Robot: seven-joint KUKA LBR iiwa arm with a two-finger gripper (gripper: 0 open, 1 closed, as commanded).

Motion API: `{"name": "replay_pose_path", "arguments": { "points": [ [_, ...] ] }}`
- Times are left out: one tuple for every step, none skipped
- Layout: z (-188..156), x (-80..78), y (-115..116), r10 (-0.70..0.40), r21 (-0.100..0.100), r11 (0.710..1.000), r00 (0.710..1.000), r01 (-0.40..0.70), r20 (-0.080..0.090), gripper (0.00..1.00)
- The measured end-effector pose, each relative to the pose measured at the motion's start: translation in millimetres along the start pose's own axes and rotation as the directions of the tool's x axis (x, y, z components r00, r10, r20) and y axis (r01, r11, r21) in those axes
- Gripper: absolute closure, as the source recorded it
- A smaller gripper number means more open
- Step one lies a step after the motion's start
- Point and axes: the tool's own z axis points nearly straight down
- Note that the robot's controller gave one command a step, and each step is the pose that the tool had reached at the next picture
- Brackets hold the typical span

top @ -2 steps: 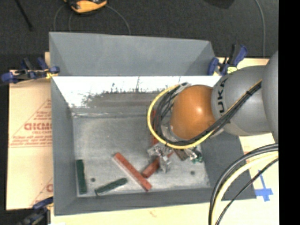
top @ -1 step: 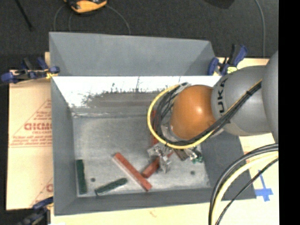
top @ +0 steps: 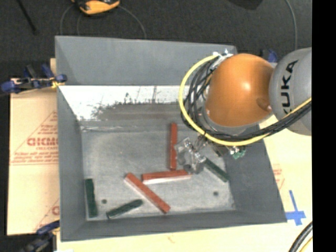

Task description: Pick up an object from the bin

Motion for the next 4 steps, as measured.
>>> {"name": "replay_pose_path", "arguments": {
  "points": [
    [0.6, 0.3, 0.6, 0.001, -0.002, 1.0, 1.0, -0.001, -0.001, 0.0],
    [0.6, 0.2, 0.7, 0.002, -0.002, 1.0, 1.0, -0.002, -0.001, 0.0],
    [49.6, -35.4, -0.9, -0.047, 0.003, 0.999, 0.999, 0.047, 0.007, 0.0],
    [138.2, -0.2, -32.4, 0.041, -0.001, 0.999, 0.999, -0.041, -0.003, 1.0]
  ]
}}
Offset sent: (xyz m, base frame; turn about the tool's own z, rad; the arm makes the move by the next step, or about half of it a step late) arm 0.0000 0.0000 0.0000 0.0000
